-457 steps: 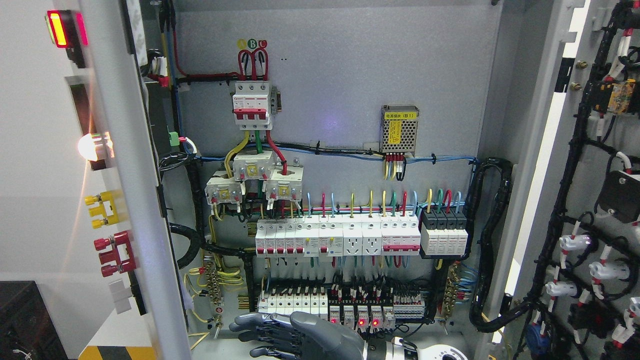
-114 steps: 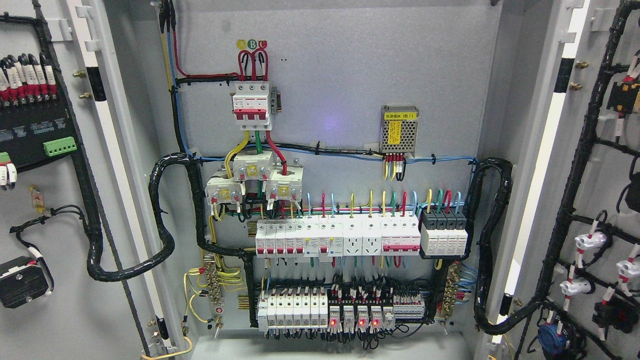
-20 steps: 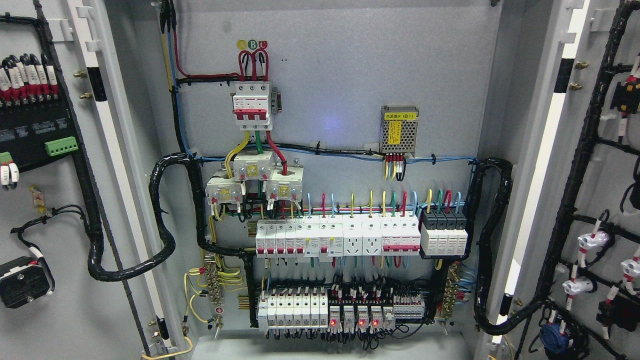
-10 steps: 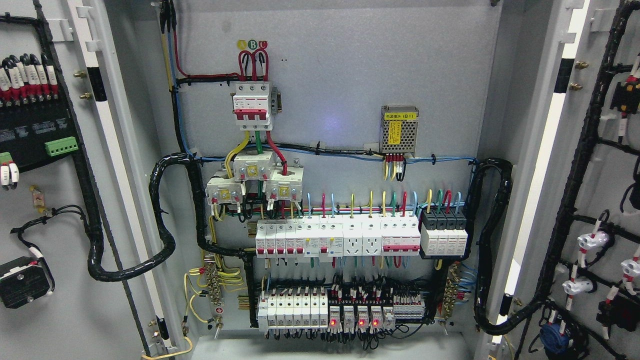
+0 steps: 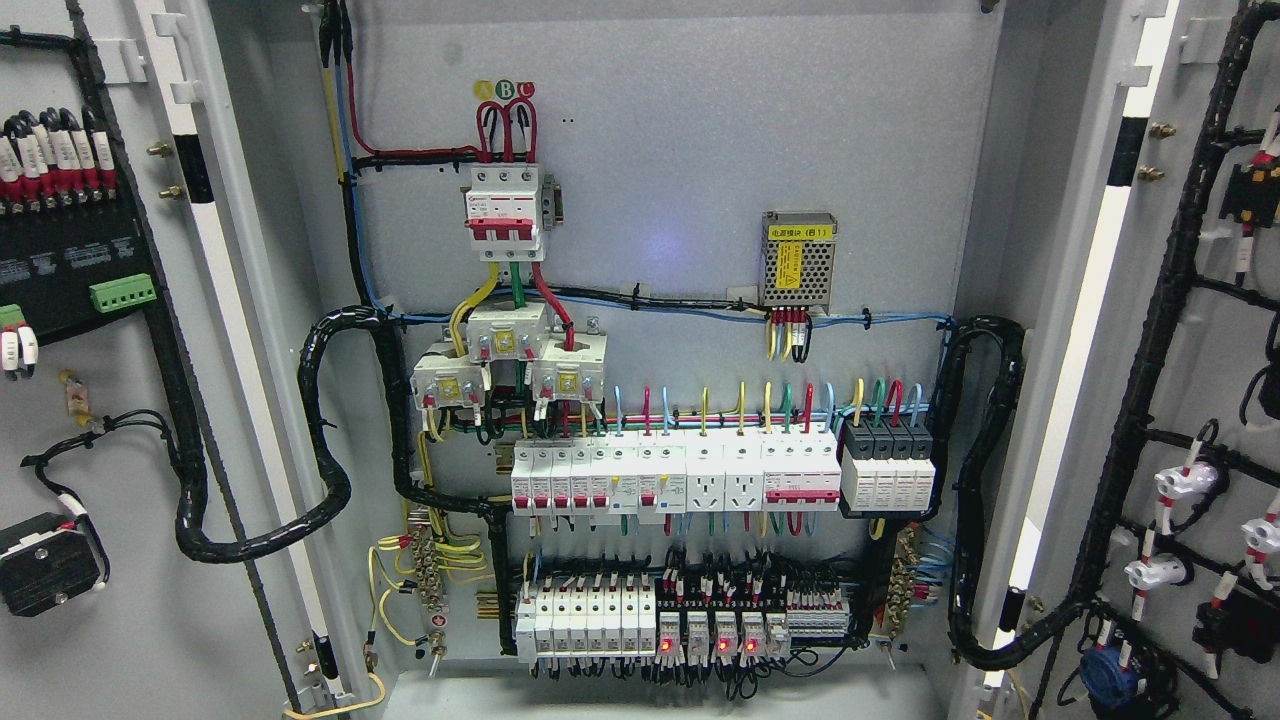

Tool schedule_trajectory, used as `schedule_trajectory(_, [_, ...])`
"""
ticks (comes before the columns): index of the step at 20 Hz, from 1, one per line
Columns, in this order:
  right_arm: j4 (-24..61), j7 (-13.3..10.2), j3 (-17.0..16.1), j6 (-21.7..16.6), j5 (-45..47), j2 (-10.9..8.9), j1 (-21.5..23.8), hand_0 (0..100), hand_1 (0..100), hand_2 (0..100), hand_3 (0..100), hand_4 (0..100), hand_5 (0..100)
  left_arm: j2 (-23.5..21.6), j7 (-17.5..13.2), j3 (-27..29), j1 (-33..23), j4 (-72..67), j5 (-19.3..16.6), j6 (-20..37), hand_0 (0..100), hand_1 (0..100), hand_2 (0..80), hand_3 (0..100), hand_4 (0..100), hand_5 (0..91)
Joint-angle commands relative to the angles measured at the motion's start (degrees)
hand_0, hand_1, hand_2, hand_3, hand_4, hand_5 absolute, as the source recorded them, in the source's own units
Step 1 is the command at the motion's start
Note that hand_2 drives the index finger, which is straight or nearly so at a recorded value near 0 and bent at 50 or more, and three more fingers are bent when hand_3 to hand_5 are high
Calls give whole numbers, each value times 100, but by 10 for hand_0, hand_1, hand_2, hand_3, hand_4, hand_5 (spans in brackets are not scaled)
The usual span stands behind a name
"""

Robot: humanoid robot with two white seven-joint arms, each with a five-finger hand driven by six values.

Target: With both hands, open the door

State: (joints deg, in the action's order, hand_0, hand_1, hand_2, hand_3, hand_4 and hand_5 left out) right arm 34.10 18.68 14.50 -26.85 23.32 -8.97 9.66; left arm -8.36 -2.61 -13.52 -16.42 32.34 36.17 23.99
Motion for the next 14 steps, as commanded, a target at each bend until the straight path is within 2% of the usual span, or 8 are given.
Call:
schedule_trajectory(1, [-2267, -584, 133, 477, -721, 528, -325, 191, 0, 0, 0, 0, 0, 608, -3, -195, 236, -2372, -65, 1, 0, 0, 0, 0, 0, 0])
schedule_trajectory(3, [-2302, -734, 45, 776, -1039, 528, -333, 191, 0, 0, 0, 0, 0, 608, -3, -178, 271, -2417, -354, -226, 0, 0, 0, 0, 0, 0])
schedule_trajectory(5, [-2355, -909, -174, 900, -1039, 563, -333, 191, 0, 0, 0, 0, 0, 599, -3, -151, 315, -2417, -688, -744, 0, 0, 0, 0, 0, 0])
schedule_trajectory(7, [-2486, -1182, -193, 901, -1118, 668, -333, 191, 0, 0, 0, 0, 0, 590, -11, -151, 333, -2426, -769, -1035, 0, 0, 0, 0, 0, 0])
schedule_trajectory(8, [-2644, -1244, -158, 901, -1127, 703, -333, 191, 0, 0, 0, 0, 0, 590, -20, -160, 333, -2426, -778, -1071, 0, 0, 0, 0, 0, 0])
schedule_trajectory(10, [-2812, -1262, -140, 953, -1127, 721, -333, 191, 0, 0, 0, 0, 0, 599, -11, -169, 333, -2495, -891, -1150, 0, 0, 0, 0, 0, 0])
schedule_trajectory(12, [-2847, -1262, -140, 1198, -1136, 748, -342, 191, 0, 0, 0, 0, 0, 608, -12, -160, 402, -2601, -1128, -1212, 0, 0, 0, 0, 0, 0])
schedule_trajectory(14, [-2952, -1244, -131, 1340, -1154, 756, -342, 191, 0, 0, 0, 0, 0, 608, -11, -160, 438, -2636, -1182, -1221, 0, 0, 0, 0, 0, 0])
